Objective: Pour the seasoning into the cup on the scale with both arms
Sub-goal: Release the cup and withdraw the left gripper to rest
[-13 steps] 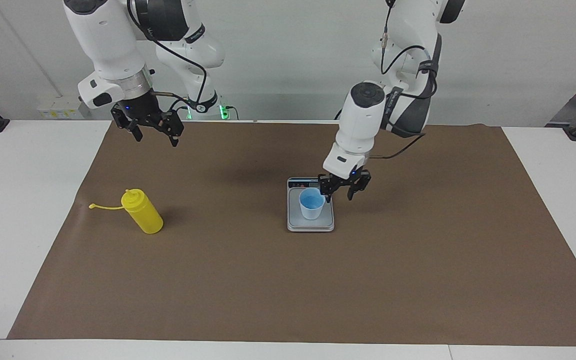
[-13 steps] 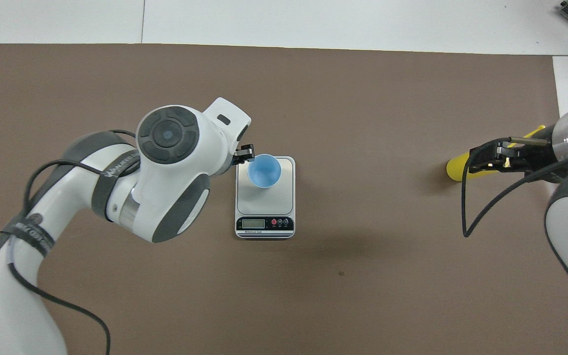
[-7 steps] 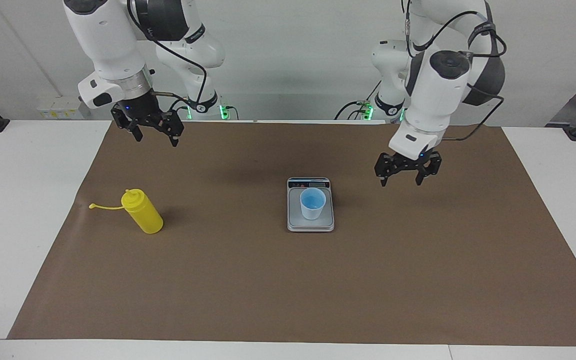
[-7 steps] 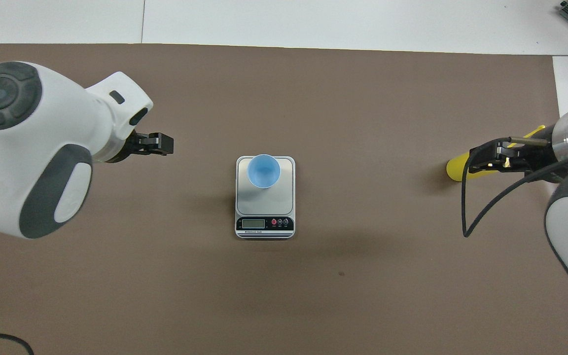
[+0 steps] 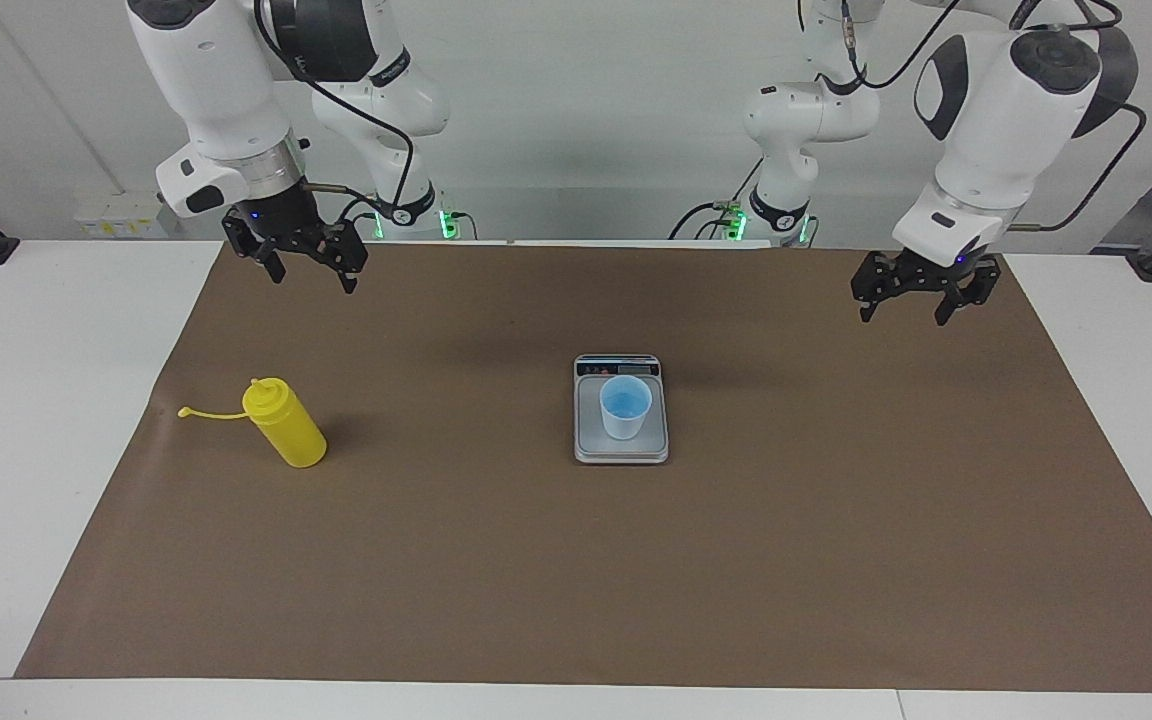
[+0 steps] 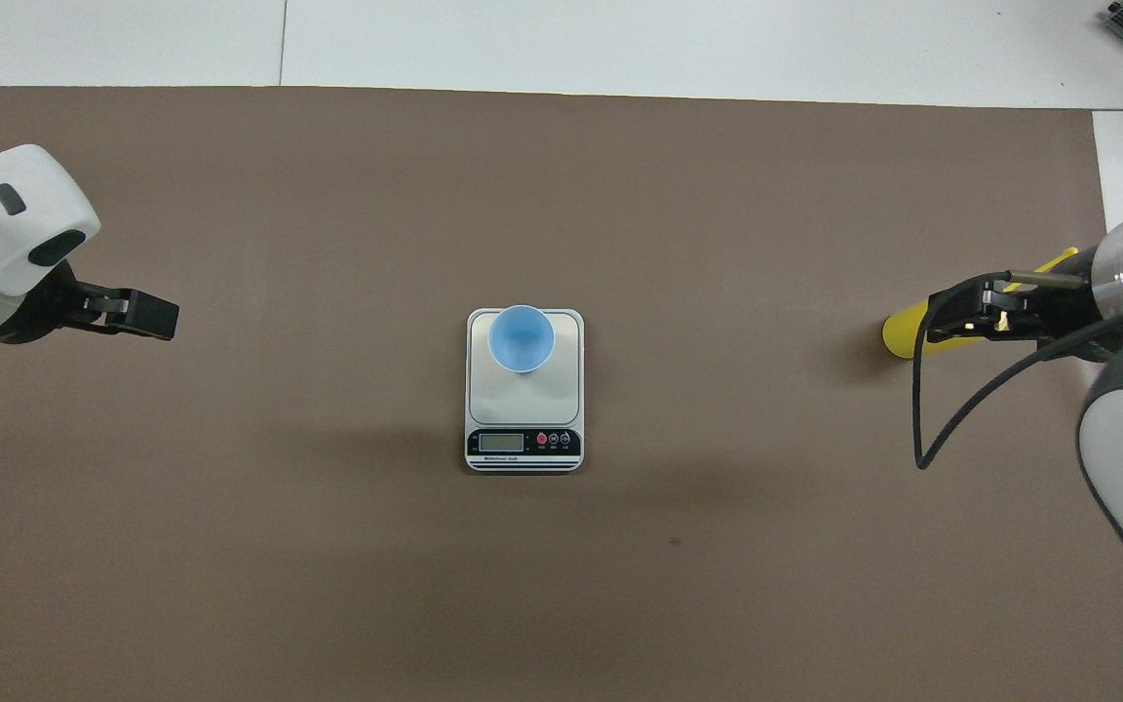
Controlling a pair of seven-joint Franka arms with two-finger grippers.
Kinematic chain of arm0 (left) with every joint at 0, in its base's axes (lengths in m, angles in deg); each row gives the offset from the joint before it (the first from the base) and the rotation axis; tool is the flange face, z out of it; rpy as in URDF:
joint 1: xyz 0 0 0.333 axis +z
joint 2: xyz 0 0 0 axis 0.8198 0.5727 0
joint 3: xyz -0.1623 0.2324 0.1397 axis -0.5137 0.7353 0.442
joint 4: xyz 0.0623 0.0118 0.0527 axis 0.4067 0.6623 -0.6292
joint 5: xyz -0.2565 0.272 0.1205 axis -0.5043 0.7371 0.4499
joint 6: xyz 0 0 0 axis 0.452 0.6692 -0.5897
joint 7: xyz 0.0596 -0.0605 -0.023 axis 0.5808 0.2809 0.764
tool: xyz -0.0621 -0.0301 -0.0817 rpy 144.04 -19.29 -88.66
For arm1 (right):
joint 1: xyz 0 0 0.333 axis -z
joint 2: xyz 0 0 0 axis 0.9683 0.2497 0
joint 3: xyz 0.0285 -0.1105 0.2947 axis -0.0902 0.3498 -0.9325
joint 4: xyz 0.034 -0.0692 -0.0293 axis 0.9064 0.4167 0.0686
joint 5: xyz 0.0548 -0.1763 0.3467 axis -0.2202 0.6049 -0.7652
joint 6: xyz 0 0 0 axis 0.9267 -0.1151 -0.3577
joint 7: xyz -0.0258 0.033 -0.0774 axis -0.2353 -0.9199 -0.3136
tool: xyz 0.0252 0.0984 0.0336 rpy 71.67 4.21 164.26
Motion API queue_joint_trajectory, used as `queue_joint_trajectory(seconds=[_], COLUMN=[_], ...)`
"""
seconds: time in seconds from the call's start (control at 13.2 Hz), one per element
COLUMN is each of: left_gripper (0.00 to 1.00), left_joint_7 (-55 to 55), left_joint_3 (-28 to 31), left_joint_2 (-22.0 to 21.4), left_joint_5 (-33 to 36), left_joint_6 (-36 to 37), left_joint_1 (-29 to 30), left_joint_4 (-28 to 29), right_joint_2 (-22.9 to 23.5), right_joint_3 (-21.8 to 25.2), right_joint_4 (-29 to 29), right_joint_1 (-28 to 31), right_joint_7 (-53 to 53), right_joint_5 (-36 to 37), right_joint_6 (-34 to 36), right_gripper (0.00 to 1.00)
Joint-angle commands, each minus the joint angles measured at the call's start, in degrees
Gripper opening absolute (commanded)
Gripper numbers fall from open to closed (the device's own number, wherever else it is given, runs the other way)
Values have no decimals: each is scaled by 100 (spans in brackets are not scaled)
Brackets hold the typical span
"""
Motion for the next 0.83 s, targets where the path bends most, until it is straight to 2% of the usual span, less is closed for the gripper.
queue_joint_trajectory(seconds=[0.0, 0.23, 0.76], left_gripper=[100, 100, 100], left_joint_7=[-270, -200, -191], left_joint_3=[-50, -15, -15], left_joint_2=[-5, -128, -243], left_joint_5=[-124, -476, -511], left_joint_6=[684, 686, 747], left_joint_1=[232, 355, 355], left_joint_4=[-534, -536, -527], right_joint_2=[-124, -124, -124], right_joint_3=[-13, -13, -13], right_joint_4=[126, 126, 126], right_joint_1=[78, 78, 78], right_joint_7=[119, 119, 119], right_joint_5=[-120, -120, -120], right_joint_6=[-12, -12, -12], right_gripper=[100, 100, 100])
